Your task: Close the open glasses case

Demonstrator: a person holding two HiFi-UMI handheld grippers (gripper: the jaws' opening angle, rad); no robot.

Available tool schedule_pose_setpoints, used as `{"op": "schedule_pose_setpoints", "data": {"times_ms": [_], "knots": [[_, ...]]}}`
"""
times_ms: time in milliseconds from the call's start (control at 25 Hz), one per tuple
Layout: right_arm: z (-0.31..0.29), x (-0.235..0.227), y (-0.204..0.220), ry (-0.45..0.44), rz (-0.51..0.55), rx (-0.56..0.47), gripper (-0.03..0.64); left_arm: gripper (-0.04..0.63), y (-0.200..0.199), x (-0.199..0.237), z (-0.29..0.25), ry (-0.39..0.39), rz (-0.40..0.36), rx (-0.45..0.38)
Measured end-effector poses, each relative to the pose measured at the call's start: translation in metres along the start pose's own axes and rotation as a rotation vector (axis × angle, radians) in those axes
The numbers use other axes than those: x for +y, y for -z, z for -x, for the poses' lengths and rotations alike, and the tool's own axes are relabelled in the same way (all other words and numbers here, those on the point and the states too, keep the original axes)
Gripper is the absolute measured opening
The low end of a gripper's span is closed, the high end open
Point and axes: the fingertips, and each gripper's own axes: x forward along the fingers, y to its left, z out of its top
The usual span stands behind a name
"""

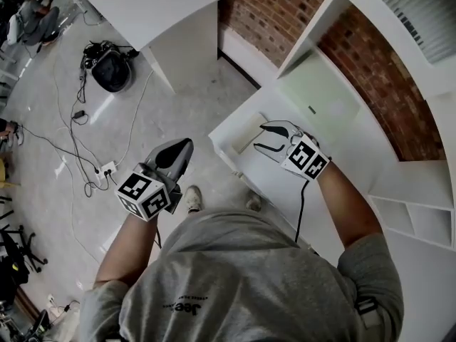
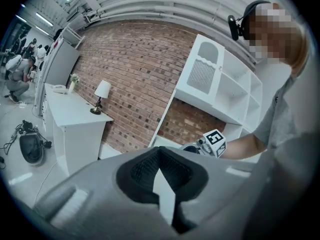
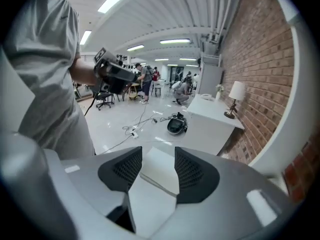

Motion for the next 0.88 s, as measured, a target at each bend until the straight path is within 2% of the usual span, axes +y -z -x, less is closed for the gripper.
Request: {"op": "schedule_pose_setpoints", "data": {"times_ms": [640, 880], "knots": [[0.126, -0.032, -0.044, 0.293, -0.478, -0.428, 0.086, -0.003, -0.042, -0.038, -0.050, 0.089, -0.093, -0.032], [0.144, -0.040, -0.045, 0.372, -0.575, -0.502, 0.053, -0.003, -0.047, -0.047, -0.056, 0.099, -0.112, -0.036]]}}
